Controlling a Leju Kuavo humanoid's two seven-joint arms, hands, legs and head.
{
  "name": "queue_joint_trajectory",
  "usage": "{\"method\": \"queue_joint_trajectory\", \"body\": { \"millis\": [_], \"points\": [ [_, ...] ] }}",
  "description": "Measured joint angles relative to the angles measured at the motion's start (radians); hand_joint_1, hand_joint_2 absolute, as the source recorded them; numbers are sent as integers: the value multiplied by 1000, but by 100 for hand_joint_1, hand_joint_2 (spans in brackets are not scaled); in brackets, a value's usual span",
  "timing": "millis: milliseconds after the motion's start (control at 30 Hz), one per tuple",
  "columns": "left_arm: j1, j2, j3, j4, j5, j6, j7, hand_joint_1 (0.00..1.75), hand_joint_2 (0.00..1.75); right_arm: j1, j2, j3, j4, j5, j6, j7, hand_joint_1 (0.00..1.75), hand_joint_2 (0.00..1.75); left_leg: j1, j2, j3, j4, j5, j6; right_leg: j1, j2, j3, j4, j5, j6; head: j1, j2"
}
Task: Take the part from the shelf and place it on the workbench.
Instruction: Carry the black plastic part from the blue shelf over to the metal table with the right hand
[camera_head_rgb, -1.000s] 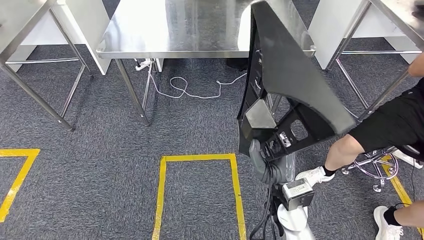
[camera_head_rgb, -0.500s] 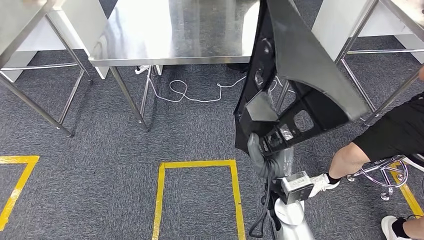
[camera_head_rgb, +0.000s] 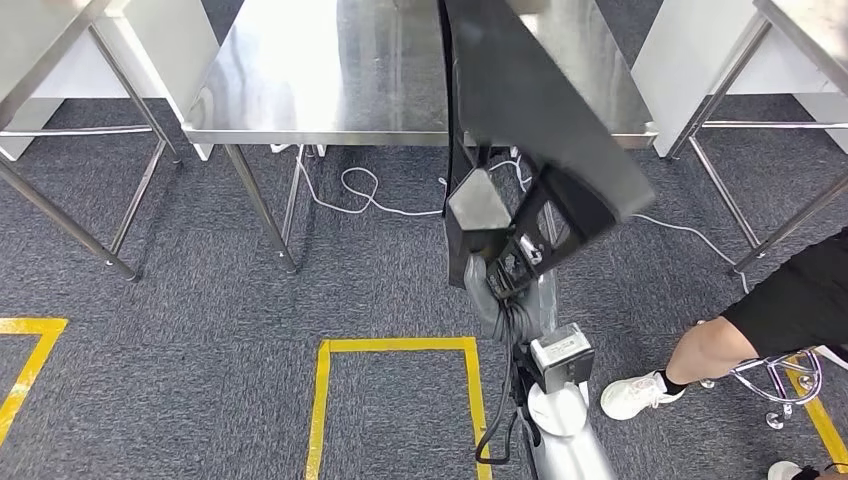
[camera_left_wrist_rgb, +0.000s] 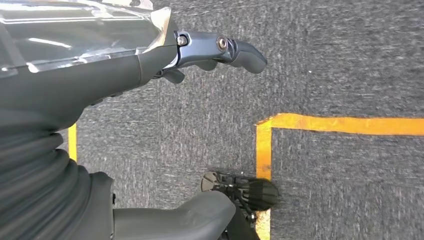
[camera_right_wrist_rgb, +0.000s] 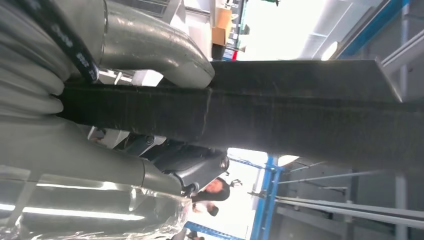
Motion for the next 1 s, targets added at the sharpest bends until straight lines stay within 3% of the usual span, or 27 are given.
{"method": "queue_joint_trajectory", "body": {
  "millis": [33,67,133,167,233,300,400,467,567,600,633,733,767,867,933,1000],
  "points": [
    [0,0,0,0,1,2,6,0,175,-1,0,1,3,1,0,2,175,175,0,-2,7,0,-7,0,-1,0,-31,23,-13,2,0,0],
    [0,0,1,0,2,4,11,0,175,-3,1,3,5,2,0,5,175,175,-1,-4,16,0,-15,-2,-1,0,-45,11,-8,7,0,0],
    [0,0,3,0,3,6,17,0,175,-10,3,8,9,6,0,12,175,175,-1,-7,40,1,-32,-7,-3,0,-23,-104,66,28,0,0],
    [0,0,6,0,3,6,19,0,175,-15,5,10,11,7,0,14,175,175,-2,-8,53,3,-42,-11,-4,-2,-5,-171,111,33,0,0],
    [0,0,12,0,3,7,21,0,175,-23,8,13,14,7,0,17,175,175,-5,-10,67,6,-57,-19,-3,-6,17,-244,148,20,-2,0],
    [-1,0,20,0,3,7,22,0,175,-29,11,15,16,7,0,20,175,175,-6,-10,69,10,-66,-28,-1,-7,25,-251,151,-5,-3,0],
    [-1,2,26,0,3,4,21,0,175,-32,18,21,16,6,0,26,175,175,-3,-5,62,46,-83,-44,-9,-2,48,-256,159,-30,-4,0],
    [-2,3,26,0,3,0,18,0,175,-32,22,25,16,6,-1,27,175,175,3,-1,12,138,-124,-57,-11,-2,64,-258,153,-42,-6,0],
    [0,3,26,0,3,-2,16,0,175,-26,24,28,16,6,-1,29,175,175,10,2,-100,301,-184,-71,-9,0,72,-258,141,-48,-7,0],
    [1,3,26,0,3,-2,16,0,175,-23,24,28,16,6,-2,29,175,175,12,2,-122,319,-184,-73,-9,1,75,-258,136,-47,-7,0],
    [1,3,26,0,3,-3,16,0,175,-21,24,29,16,6,-3,29,175,175,13,3,-129,306,-164,-72,-9,3,81,-258,131,-46,-7,0],
    [2,4,26,0,2,-6,16,0,175,-17,23,29,16,10,-10,29,175,175,12,6,-82,135,-28,-58,-8,5,108,-259,110,-39,-7,0],
    [2,4,26,0,2,-9,16,0,175,-16,23,29,15,12,-14,29,175,175,8,6,-64,82,-9,-50,-7,5,116,-260,104,-35,-7,0],
    [4,6,26,0,1,-15,16,0,175,-8,21,28,10,19,-22,30,175,175,-6,3,-36,30,-16,-18,-1,7,130,-258,98,-15,-8,0],
    [6,7,26,0,0,-18,17,0,175,-3,19,28,4,25,-25,31,175,175,-4,2,-12,14,-2,-1,3,6,130,-236,91,-4,-8,0],
    [3,6,26,0,-1,-23,17,0,175,-1,16,28,-1,29,-28,31,175,175,-1,4,7,6,-1,6,3,6,88,-158,60,-4,-7,0]
  ]
}}
